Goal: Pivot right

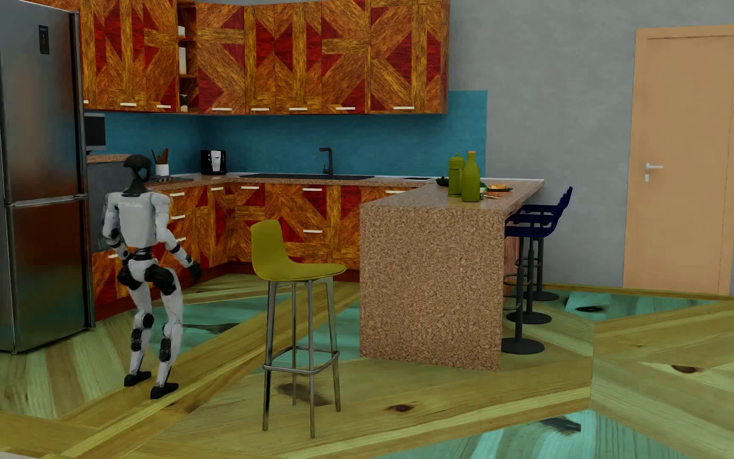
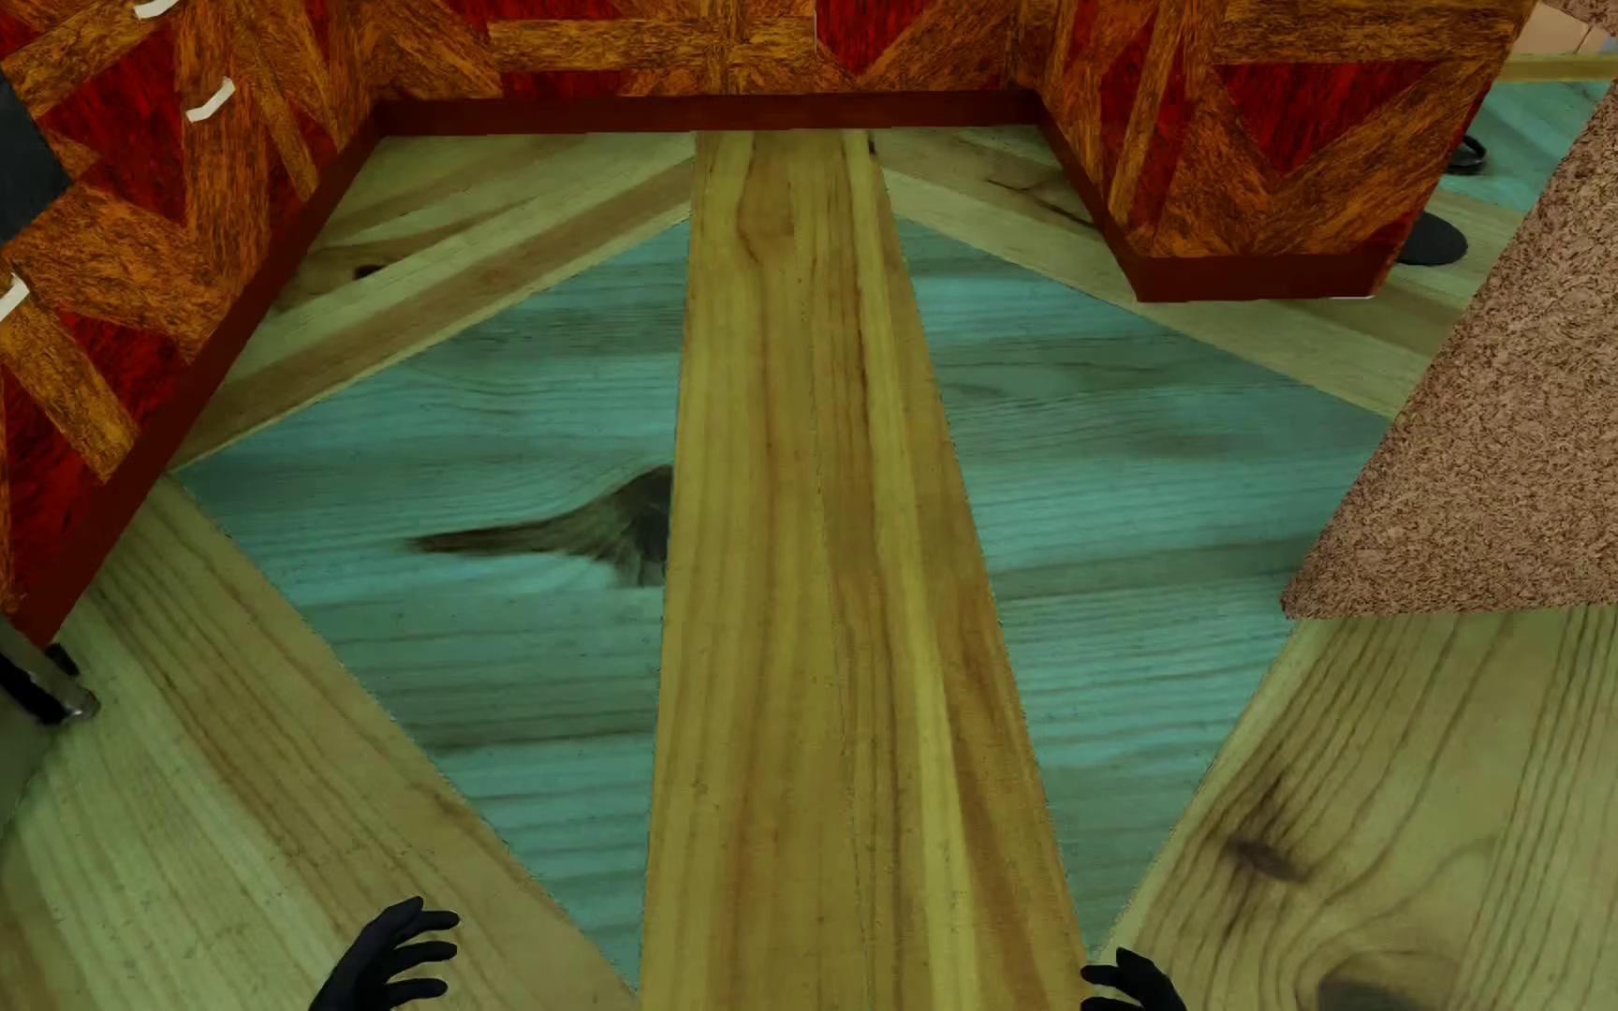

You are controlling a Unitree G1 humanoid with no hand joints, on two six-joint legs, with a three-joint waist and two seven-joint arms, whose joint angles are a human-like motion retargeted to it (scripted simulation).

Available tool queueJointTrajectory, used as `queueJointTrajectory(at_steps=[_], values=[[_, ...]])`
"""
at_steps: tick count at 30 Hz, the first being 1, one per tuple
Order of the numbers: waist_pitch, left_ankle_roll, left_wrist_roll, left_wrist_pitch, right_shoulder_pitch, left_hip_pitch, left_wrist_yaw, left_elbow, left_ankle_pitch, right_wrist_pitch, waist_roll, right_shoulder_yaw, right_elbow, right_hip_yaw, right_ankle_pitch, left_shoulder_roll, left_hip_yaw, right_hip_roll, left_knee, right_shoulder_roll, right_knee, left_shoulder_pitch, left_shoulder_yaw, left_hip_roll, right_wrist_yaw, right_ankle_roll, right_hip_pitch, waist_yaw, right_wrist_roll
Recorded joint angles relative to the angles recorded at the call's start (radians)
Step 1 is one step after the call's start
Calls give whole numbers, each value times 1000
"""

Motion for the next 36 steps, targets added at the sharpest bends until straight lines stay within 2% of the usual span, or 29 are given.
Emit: queueJointTrajectory(at_steps=[1,2,4,5,6,7,8,9,11,12,13,14,15,16,17,19,20,22,23,25,26,27,28,29,31,33,35,36], values=[[-13,-39,1,30,10,-25,20,17,-12,3,-17,18,41,12,-11,-43,29,-14,29,31,57,14,-41,6,8,4,-45,-54,-1],[-20,-44,4,72,34,-48,35,-8,-46,16,-16,36,71,25,-18,-79,53,-19,65,-3,96,12,-82,16,29,12,-80,-89,-6],[-16,12,17,66,65,-62,42,-6,14,77,-3,23,68,45,-28,-84,63,-11,58,10,124,-13,-90,19,36,17,-117,-127,-2],[-2,16,25,47,56,-61,40,6,26,113,2,40,47,44,-76,-69,71,-12,49,20,135,-29,-86,28,37,12,-127,-144,16],[12,24,35,39,48,-49,31,-21,48,135,-7,66,49,28,-101,-47,85,-32,25,9,140,-26,-83,32,49,-16,-132,-152,39],[24,28,48,32,38,-44,23,-22,53,151,-14,59,60,20,-81,-51,97,-50,13,8,128,-35,-74,36,61,30,-135,-147,58],[29,29,63,26,6,-52,18,-26,31,160,-14,36,89,18,25,-64,100,-61,20,13,94,-23,-78,35,68,52,-141,-145,68],[34,19,75,31,-1,-63,13,-19,29,162,1,52,80,24,77,-89,73,-48,28,10,69,-15,-78,27,61,50,-144,-138,59],[40,28,88,52,8,-66,0,-15,56,139,11,49,46,48,84,-75,51,-24,13,43,49,3,-92,21,24,48,-155,-161,23],[58,29,84,72,-8,-49,-8,-8,58,127,-14,66,43,42,44,-53,73,-43,3,29,76,-15,-71,23,20,6,-162,-175,14],[65,28,77,93,-12,-49,-10,-16,55,115,-28,71,47,30,4,-50,90,-61,7,3,100,-39,-71,31,29,9,-177,-167,9],[66,25,72,101,-9,-51,-5,-41,43,101,-35,45,58,20,62,-57,102,-79,20,-19,87,-39,-90,42,40,96,-180,-156,2],[64,23,69,89,-4,-47,3,-38,33,90,-37,41,70,29,98,-84,107,-69,26,-16,72,-27,-86,48,36,64,-176,-160,-8],[71,17,66,80,-2,-42,10,-39,20,86,-25,49,59,40,105,-108,93,-51,35,-7,60,-21,-84,57,30,64,-169,-169,-18],[78,14,59,78,-8,-40,10,-59,8,81,-13,54,56,55,114,-83,78,-30,43,9,47,-19,-101,61,25,64,-167,-180,-20],[77,14,32,51,0,-19,-9,-32,4,83,-10,81,55,58,123,-57,88,-29,28,25,20,-27,-54,68,24,66,-149,-207,12],[73,15,16,40,-33,-8,-16,-28,7,102,0,86,49,54,144,-56,98,-29,9,16,-17,-15,-49,77,28,70,-137,-229,39],[73,9,-1,42,-16,25,-43,-27,2,119,-19,56,45,63,147,-54,114,-35,-11,41,-27,-38,-52,81,38,72,-125,-219,64],[80,0,-2,54,-10,25,-50,-34,-12,126,-14,69,58,70,146,-86,76,-23,6,35,-24,-69,-71,77,40,72,-122,-193,60],[76,-9,0,36,-22,26,-57,-45,-22,129,-26,65,45,87,143,-60,61,-13,11,52,-16,-32,-82,75,42,71,-132,-214,63],[76,-11,2,39,-12,37,-56,-47,-27,126,-33,63,27,81,146,-60,74,-19,9,46,-16,-4,-53,83,43,72,-131,-230,62],[69,-14,7,54,-5,43,-54,-37,-29,122,-38,54,46,67,149,-56,77,-27,6,52,-19,2,-58,87,39,71,-131,-241,55],[62,-18,16,74,-8,41,-54,-38,-32,131,-27,52,49,58,162,-62,71,-22,3,36,-42,1,-67,97,40,71,-129,-241,49],[57,-19,26,85,-22,47,-57,-44,-28,145,-31,78,51,62,169,-63,75,-25,-12,13,-51,-4,-61,95,39,72,-131,-238,46],[61,-29,35,79,-19,51,-59,-60,-42,153,-32,45,56,72,164,-62,39,-15,-4,29,-42,-34,-83,86,42,70,-137,-215,33],[77,-41,15,52,-8,57,-57,-46,-52,142,-43,85,42,78,151,-68,32,-22,29,30,-6,-31,-63,81,41,70,-147,-216,25],[90,-54,-6,73,12,19,-56,-62,-11,112,-38,69,37,108,162,-81,30,-7,118,43,0,-33,-77,89,45,71,-161,-221,18],[84,-67,-8,85,30,41,-61,-54,-28,84,-32,57,49,124,167,-85,2,-3,84,42,-1,-41,-84,74,31,73,-168,-219,29]])
